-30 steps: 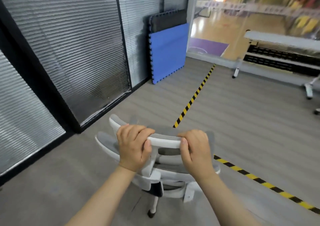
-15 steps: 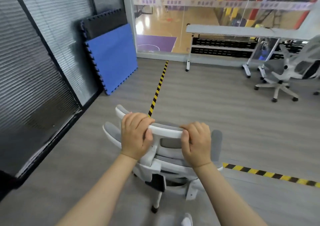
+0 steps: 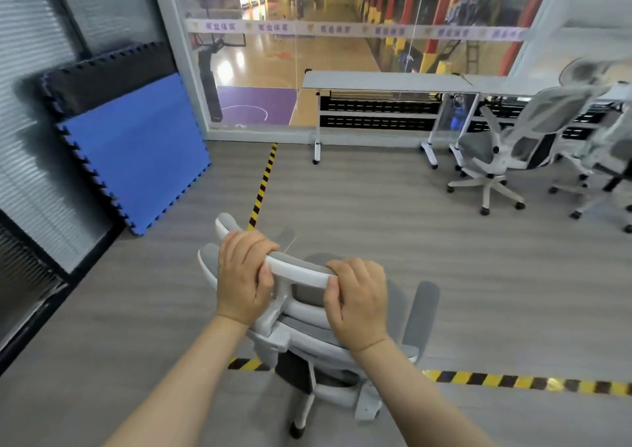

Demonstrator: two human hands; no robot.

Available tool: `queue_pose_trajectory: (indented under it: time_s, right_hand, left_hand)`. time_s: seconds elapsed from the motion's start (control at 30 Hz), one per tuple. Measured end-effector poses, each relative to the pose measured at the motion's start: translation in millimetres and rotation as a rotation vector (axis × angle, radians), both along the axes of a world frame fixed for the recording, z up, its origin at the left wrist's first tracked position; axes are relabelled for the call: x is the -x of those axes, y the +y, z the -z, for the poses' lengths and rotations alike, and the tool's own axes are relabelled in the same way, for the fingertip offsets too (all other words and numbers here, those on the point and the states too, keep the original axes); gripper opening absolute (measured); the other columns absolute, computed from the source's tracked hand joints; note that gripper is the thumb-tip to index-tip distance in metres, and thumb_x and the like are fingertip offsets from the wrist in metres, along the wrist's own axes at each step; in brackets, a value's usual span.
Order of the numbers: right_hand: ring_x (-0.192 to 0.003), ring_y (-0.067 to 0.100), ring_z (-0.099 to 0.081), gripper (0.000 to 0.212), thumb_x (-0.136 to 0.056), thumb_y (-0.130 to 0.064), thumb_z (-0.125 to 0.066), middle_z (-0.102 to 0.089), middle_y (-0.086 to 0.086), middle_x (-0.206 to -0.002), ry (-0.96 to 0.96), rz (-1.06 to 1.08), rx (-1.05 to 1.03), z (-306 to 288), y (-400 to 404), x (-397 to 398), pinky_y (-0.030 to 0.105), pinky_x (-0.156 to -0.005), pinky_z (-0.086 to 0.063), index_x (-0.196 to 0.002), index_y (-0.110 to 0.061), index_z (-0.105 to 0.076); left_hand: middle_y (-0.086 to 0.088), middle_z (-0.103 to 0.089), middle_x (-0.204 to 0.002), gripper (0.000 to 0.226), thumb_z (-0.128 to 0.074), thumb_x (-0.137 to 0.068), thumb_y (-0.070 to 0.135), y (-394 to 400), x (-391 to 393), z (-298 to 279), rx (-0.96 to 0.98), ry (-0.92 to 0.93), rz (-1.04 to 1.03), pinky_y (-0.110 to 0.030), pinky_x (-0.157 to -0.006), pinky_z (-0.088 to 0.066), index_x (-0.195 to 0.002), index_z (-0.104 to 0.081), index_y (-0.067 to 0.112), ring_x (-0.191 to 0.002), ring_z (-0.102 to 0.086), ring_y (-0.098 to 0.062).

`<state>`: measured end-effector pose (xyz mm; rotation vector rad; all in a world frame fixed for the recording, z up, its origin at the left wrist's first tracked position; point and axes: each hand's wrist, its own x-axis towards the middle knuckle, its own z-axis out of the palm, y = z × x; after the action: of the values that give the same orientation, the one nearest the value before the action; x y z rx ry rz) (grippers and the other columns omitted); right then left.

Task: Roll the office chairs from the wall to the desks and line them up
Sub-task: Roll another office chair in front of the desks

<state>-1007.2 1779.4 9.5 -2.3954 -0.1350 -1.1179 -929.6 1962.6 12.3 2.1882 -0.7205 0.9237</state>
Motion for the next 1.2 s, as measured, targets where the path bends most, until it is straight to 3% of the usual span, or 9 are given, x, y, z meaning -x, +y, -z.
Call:
queue_pose_trajectory:
  time_s: [0.23,0.5,0.63,1.07,1.2]
  right_hand:
    - [-0.07,0.025,-0.048,0.028,-0.091,-0.024,-0.041,-0.058,0.003,-0.082,0.04,0.093,-0.015,0,-88,-86,0.037,-0.069,-0.037,-0.092,-0.011,-0.066]
    - [-0.07,0.025,-0.044,0.026,-0.088,-0.024,-0.043,-0.057,0.003,-0.082,0.036,0.198,0.042,-1,-174,-217,0.036,-0.069,-0.034,-0.091,-0.011,-0.064]
    - [-0.07,0.024,-0.045,0.024,-0.087,-0.024,-0.044,-0.058,0.003,-0.082,0.019,0.223,0.082,-4,-214,-287,0.036,-0.069,-0.034,-0.091,-0.011,-0.065]
    - [-0.075,0.023,-0.043,0.024,-0.083,-0.024,-0.046,-0.06,0.006,-0.088,-0.019,0.371,0.11,5,-380,-450,0.035,-0.071,-0.035,-0.1,-0.013,-0.06]
    - [-0.073,0.025,-0.043,0.024,-0.084,-0.027,-0.045,-0.058,0.006,-0.088,-0.013,0.371,0.122,4,-432,-512,0.037,-0.069,-0.036,-0.102,-0.015,-0.055]
  left_hand:
    - [-0.007,-0.058,-0.096,0.036,-0.029,-0.092,0.026,-98,-110,2,-0.02,0.001,0.088,-0.049,-0.098,-0.037,-0.09,-0.061,0.008,-0.095,-0.053,-0.028]
    - [-0.007,-0.058,-0.094,0.035,-0.03,-0.093,0.025,-192,-250,4,0.021,0.002,0.174,-0.04,-0.103,-0.034,-0.091,-0.06,0.007,-0.094,-0.052,-0.027]
    - [-0.006,-0.057,-0.097,0.035,-0.03,-0.093,0.024,-234,-324,3,0.014,0.018,0.218,-0.049,-0.099,-0.037,-0.093,-0.06,0.007,-0.096,-0.051,-0.025]
    - [-0.004,-0.058,-0.103,0.033,-0.031,-0.091,0.023,-409,-511,-6,-0.076,0.078,0.419,-0.056,-0.103,-0.033,-0.099,-0.061,0.011,-0.104,-0.054,-0.029]
    - [0.0,-0.056,-0.1,0.03,-0.031,-0.093,0.021,-462,-566,-12,-0.018,0.107,0.427,-0.054,-0.102,-0.034,-0.096,-0.06,0.012,-0.101,-0.052,-0.024]
